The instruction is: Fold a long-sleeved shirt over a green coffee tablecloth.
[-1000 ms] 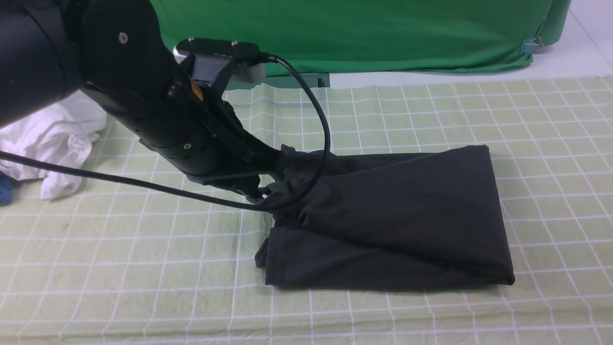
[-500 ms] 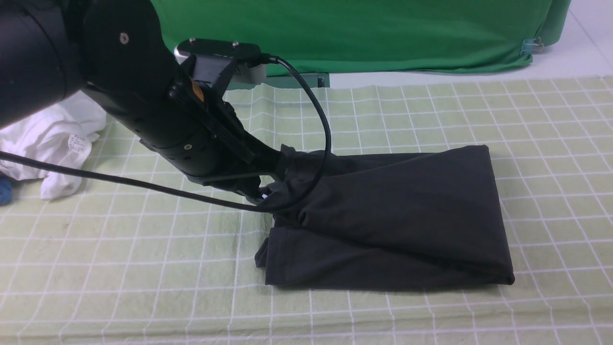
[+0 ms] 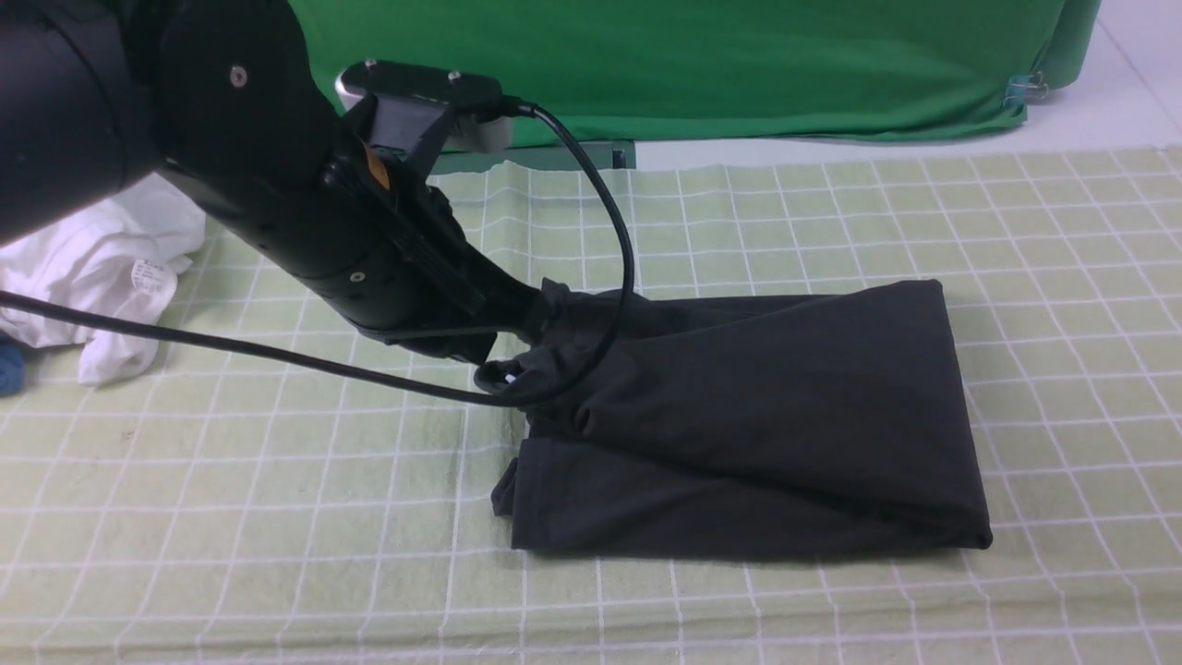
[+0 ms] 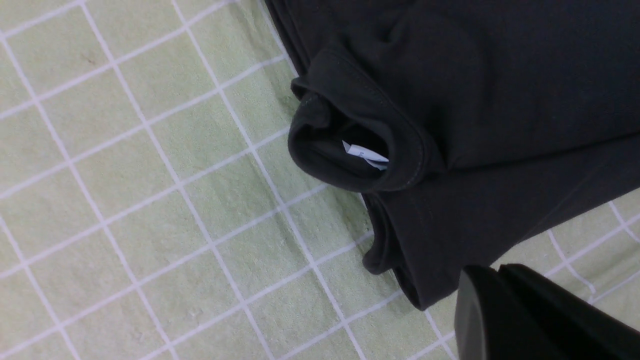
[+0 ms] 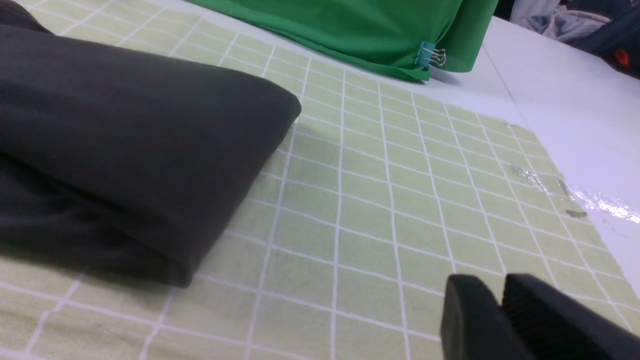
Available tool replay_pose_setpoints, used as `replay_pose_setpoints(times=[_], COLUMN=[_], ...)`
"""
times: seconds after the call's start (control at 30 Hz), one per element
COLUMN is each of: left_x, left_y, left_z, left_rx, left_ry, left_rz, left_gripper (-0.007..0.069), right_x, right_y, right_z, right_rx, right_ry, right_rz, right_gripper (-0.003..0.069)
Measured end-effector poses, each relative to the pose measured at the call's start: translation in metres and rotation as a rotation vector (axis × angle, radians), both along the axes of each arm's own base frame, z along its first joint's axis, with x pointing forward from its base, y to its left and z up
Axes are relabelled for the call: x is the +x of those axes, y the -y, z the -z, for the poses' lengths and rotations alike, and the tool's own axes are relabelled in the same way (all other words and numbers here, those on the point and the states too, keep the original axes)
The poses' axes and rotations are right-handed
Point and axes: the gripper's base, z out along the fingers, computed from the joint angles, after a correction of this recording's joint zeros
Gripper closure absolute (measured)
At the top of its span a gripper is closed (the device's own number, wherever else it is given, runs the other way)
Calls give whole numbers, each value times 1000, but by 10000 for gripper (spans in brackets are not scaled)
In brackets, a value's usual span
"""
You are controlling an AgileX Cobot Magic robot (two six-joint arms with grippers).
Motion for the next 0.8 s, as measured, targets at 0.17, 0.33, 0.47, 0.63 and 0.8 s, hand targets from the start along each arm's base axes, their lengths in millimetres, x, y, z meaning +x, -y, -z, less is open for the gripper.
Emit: replay_pose_setpoints(times=[0.17,0.33,0.47,0.63,0.8], left_x=[5,-9,-42,-95,-156], left_y=[-4,-16,-30,-52,-70], left_z=[-16,-66,-102,-109,-74], left_rx=[84,73,17,-99,-368], left_ry=[100,229,365,559,678], left_rz=[86,59,65,67,13], left_gripper=[613,613,611,611,611], right_x=[0,0,0,0,0], right_y=[0,0,0,0,0], right_z=[0,0,0,0,0], right_rx=[1,2,3,4,4], right_ry=[0,0,0,0,0], right_rz=[2,2,2,2,2], right_gripper=[538,522,514,501,487])
